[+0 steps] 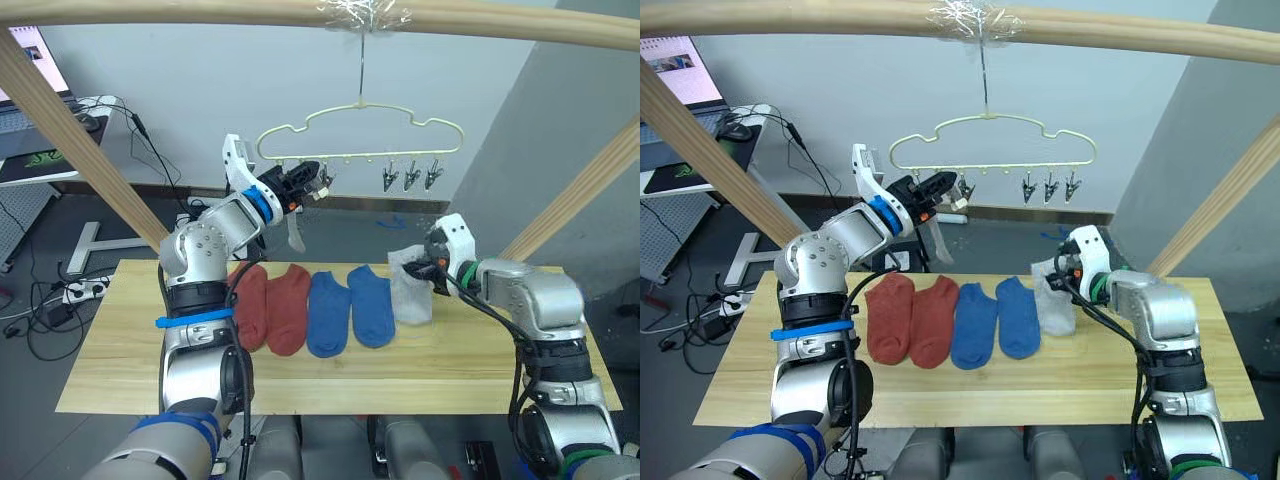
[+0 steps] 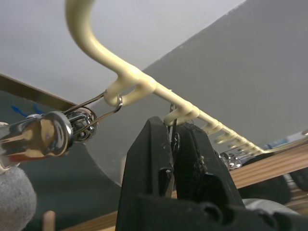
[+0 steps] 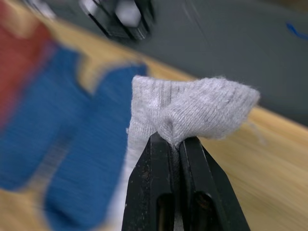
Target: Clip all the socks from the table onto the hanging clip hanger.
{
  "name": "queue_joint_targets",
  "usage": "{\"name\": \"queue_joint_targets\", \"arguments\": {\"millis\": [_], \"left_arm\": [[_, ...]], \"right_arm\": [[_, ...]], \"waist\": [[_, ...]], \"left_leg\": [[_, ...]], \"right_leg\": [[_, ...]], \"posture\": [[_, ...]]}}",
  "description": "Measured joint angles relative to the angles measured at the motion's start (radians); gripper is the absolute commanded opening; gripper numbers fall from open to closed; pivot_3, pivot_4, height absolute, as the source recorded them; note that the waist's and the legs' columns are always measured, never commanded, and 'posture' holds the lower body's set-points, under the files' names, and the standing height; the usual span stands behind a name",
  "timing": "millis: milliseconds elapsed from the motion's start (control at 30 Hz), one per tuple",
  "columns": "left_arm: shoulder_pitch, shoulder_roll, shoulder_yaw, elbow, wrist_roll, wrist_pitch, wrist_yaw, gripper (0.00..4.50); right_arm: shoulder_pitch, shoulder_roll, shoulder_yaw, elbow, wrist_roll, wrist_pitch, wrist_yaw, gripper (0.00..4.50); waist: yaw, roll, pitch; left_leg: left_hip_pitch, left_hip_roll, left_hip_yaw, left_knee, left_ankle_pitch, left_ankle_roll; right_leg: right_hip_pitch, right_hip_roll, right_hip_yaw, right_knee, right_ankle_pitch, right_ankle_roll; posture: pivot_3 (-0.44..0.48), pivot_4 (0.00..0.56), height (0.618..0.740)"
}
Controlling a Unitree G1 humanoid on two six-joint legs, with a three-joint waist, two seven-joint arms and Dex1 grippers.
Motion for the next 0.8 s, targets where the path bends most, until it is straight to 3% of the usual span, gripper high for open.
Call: {"name": "queue_joint_targets", "arguments": {"millis": [100,200,433,800], "left_arm": [[-0.004,0.003,0.012,0.015,-0.031,0.023,-0.001,0.12],[-0.034,0.013,0.06,0.058,-0.07,0.062,0.012,0.12],[-0.053,0.017,0.095,0.087,-0.127,0.111,0.033,0.12],[-0.057,0.018,0.097,0.086,-0.139,0.126,0.06,0.12]], "right_arm": [[-0.002,0.045,-0.065,-0.086,0.063,0.095,-0.014,0.02],[-0.07,0.25,-0.226,-0.173,0.16,0.249,-0.071,0.02],[-0.196,0.454,-0.359,-0.128,0.208,0.286,-0.204,0.02],[-0.223,0.478,-0.371,0.024,0.243,0.204,-0.289,0.02]], "waist": [[-0.001,0.0,0.0],[-0.005,0.0,0.0],[0.002,0.0,0.0],[0.002,0.0,0.0]], "left_leg": [[0.0,0.0,0.0,0.0,0.0,0.0],[0.0,0.001,0.0,0.0,0.0,0.0],[-0.001,0.001,0.0,0.0,0.0,0.0],[-0.001,0.001,0.0,-0.001,0.0,0.0]], "right_leg": [[0.0,0.0,0.0,0.0,0.0,0.0],[-0.001,0.001,0.0,0.002,0.0,0.0],[-0.001,0.0,-0.001,0.001,0.0,0.0],[-0.001,0.0,-0.001,0.001,0.0,0.0]], "posture": [[-0.02,0.179,0.74],[-0.017,0.177,0.74],[-0.004,0.169,0.74],[0.031,0.163,0.74]]}}
